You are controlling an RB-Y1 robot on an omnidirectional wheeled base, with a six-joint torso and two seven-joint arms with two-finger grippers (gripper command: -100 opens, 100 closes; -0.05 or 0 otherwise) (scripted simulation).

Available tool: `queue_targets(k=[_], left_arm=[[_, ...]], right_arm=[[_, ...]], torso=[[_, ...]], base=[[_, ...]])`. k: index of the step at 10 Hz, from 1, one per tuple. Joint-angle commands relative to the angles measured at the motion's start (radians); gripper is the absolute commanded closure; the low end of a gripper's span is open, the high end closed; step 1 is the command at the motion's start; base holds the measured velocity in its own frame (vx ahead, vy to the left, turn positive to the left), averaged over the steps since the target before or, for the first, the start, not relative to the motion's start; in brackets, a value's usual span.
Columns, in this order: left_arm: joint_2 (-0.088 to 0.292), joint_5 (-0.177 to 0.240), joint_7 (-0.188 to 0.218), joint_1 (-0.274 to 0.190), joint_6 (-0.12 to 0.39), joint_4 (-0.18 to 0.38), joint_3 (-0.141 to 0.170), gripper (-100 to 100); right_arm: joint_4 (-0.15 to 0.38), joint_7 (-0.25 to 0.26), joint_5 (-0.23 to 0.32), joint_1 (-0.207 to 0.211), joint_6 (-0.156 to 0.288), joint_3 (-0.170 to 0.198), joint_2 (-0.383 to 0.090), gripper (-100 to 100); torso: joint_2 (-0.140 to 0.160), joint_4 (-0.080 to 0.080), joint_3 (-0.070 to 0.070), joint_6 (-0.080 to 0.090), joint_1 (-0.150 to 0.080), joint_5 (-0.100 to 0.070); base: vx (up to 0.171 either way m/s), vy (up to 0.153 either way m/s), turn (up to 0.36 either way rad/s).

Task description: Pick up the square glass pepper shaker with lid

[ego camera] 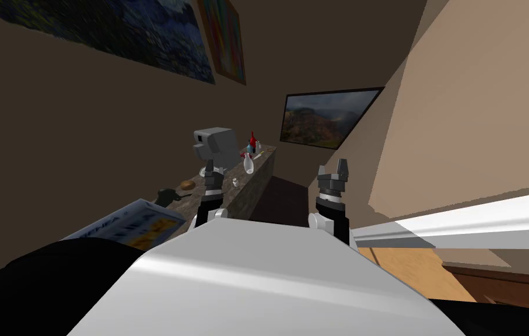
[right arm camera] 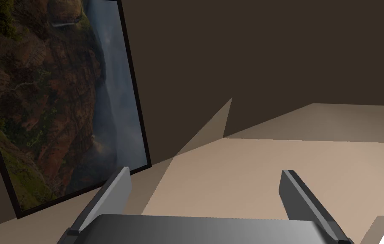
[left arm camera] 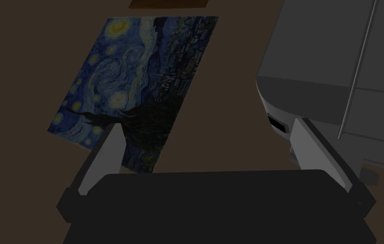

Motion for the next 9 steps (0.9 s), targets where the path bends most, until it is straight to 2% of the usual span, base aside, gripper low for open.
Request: queue_targets(k=[1, 4, 9], left_arm=[[0.033, 0.002, 0.002, -0.002, 0.005, 0.001, 0.003, -100], [0.105, 0.007, 0.011, -0.010, 0.026, 0.008, 0.013, -100], [0.202, 0.017, 0.034, -0.028, 0.089, 0.035, 0.038, -100]], right_arm=[[0.000, 0.000, 0.000, 0.000, 0.000, 0.000, 0.000, 0], [0.000, 0.000, 0.000, 0.000, 0.000, 0.000, 0.000, 0], [0.000, 0.000, 0.000, 0.000, 0.000, 0.000, 0.000, 0]], torso=[[0.000, 0.000, 0.000, 0.000, 0.000, 0.000], [0.004, 0.001, 0.002, 0.000, 0.002, 0.000], [0.008, 0.002, 0.005, 0.000, 0.003, 0.001]], base=[[-0.019, 0.004, -0.026], [-0.063, 0.021, -0.043], [-0.110, 0.038, -0.093]])
